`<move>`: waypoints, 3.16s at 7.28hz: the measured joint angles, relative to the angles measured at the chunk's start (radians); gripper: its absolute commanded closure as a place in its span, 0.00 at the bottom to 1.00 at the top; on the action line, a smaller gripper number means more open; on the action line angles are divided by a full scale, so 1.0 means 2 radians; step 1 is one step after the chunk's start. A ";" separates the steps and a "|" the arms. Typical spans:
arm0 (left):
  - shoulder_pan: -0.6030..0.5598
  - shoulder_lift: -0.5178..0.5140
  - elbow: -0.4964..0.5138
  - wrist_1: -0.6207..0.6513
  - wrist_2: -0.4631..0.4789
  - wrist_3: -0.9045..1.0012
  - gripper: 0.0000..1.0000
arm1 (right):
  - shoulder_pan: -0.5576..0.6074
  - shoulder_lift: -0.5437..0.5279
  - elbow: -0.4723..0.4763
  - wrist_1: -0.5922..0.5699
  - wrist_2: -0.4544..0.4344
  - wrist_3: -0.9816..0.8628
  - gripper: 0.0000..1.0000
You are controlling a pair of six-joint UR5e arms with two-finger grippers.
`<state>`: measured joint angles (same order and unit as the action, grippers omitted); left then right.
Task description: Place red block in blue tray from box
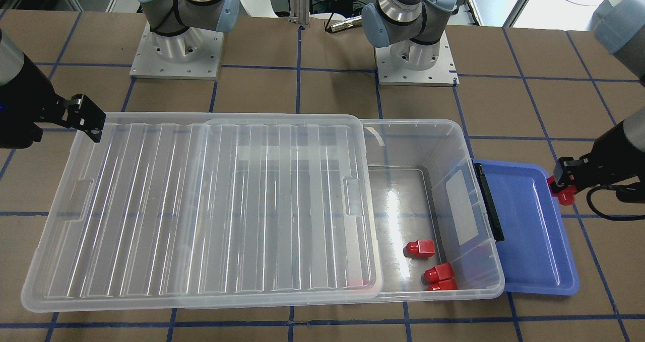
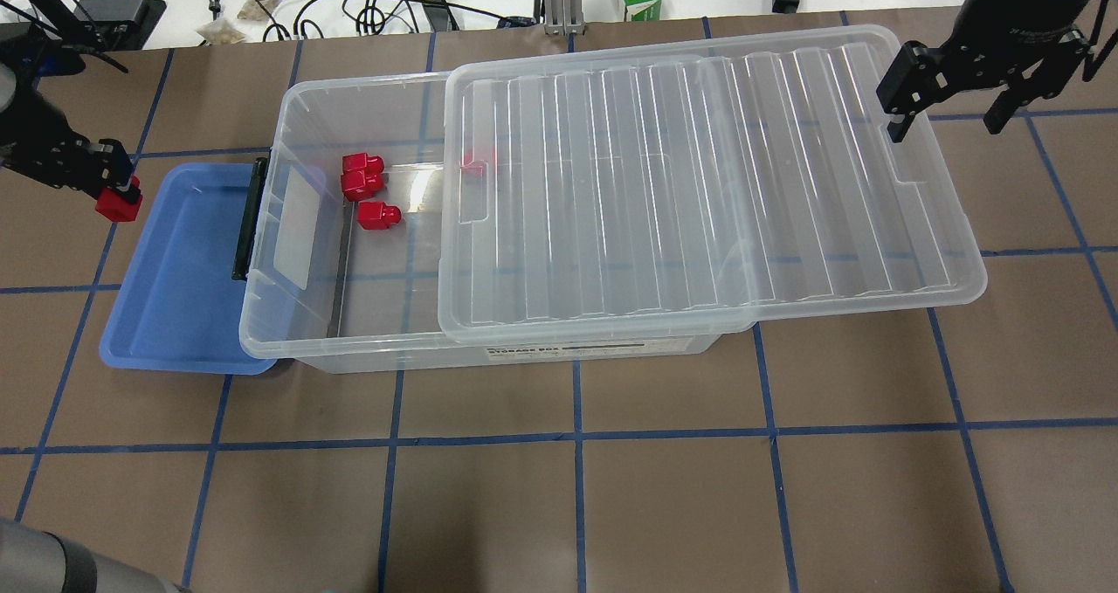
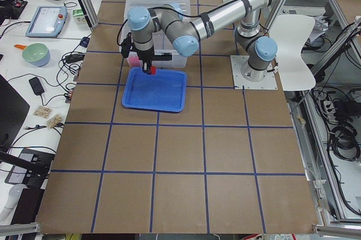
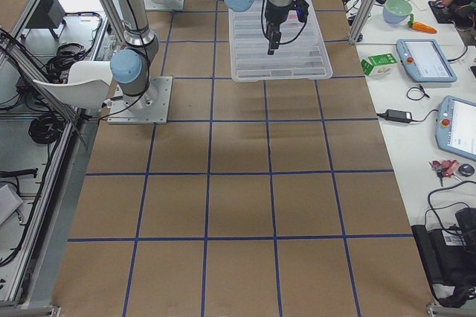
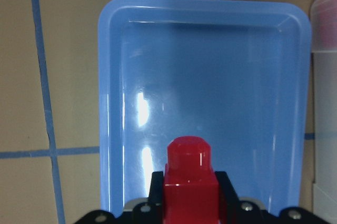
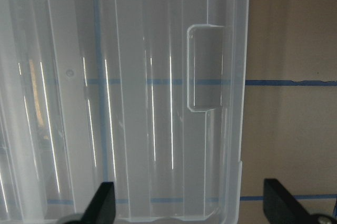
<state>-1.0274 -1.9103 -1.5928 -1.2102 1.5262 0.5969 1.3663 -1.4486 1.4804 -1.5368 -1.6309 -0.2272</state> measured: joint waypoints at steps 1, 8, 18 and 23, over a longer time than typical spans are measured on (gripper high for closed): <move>0.004 -0.018 -0.031 0.058 -0.002 0.007 1.00 | -0.001 0.001 0.000 0.000 0.000 -0.001 0.00; -0.003 -0.050 -0.088 0.148 -0.004 0.005 0.00 | -0.055 0.027 0.001 -0.037 -0.001 -0.016 0.00; -0.211 0.157 -0.054 -0.061 0.036 -0.251 0.00 | -0.103 0.097 0.018 -0.084 -0.001 -0.028 0.00; -0.223 0.163 -0.057 -0.059 0.035 -0.286 0.00 | -0.094 0.094 0.032 -0.090 0.004 -0.026 0.00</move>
<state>-1.4731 -1.5846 -1.7072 -1.3290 1.5965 0.0241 1.1791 -1.2605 1.5441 -1.7164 -1.6233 -0.2791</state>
